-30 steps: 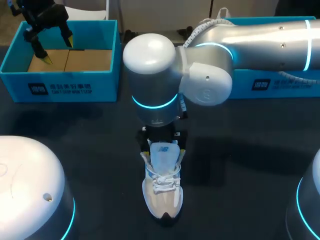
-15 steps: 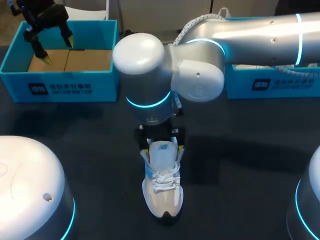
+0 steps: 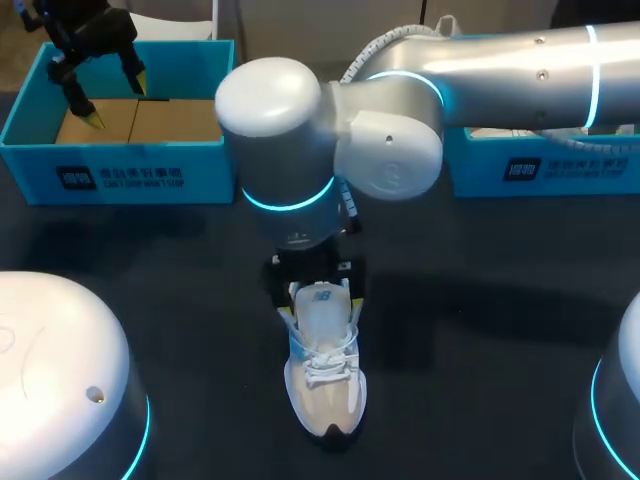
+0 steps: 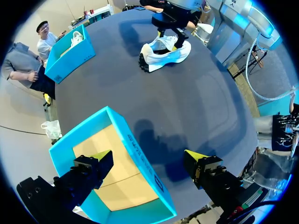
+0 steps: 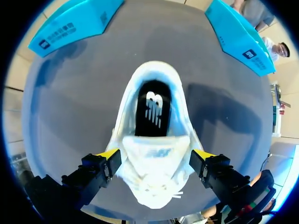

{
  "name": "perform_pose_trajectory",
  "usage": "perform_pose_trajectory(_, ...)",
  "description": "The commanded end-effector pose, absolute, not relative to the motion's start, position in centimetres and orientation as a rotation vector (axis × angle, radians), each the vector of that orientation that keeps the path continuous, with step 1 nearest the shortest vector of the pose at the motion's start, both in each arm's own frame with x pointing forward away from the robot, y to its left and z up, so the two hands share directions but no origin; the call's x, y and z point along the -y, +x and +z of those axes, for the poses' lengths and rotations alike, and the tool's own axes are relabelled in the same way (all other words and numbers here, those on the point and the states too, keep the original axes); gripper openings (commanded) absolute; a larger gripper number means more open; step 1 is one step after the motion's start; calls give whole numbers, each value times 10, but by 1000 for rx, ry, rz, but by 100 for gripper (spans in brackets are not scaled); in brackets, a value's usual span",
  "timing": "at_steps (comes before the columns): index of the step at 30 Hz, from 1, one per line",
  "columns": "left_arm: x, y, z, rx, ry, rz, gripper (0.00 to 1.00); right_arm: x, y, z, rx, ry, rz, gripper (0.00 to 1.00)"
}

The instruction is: Take the shoe out of the shoebox, open the shoe tongue, remove and reinsert the insole, then place the shoe into the shoebox

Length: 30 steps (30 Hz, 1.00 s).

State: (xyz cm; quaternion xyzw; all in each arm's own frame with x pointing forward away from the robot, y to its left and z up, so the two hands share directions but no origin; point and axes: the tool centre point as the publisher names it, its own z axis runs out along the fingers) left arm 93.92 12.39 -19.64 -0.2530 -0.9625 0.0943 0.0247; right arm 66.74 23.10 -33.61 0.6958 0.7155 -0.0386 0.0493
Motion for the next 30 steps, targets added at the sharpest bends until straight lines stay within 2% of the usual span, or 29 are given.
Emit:
perform_pose_trajectory(1,-124,939,-196,2977,-783,287,100,-242,649,-325,-1781,2404,-95,100)
perform_pose_trajectory(14,-124,939,-196,2977,-783,287,100,-255,607,-293,-1844,2395,-101,99)
perform_pose_trajectory(15,-124,939,-196,2977,-783,287,100,-253,603,-292,-1841,2400,-106,87)
perform_pose_trajectory(17,-124,939,-196,2977,-783,287,100,-249,594,-290,-1831,2413,-104,48)
perform_pose_trajectory(23,-124,939,-196,2977,-783,287,100,-248,588,-286,-1842,2409,-80,32)
perform_pose_trajectory(30,-124,939,-196,2977,-783,287,100,-238,616,-294,-1876,2366,-67,31)
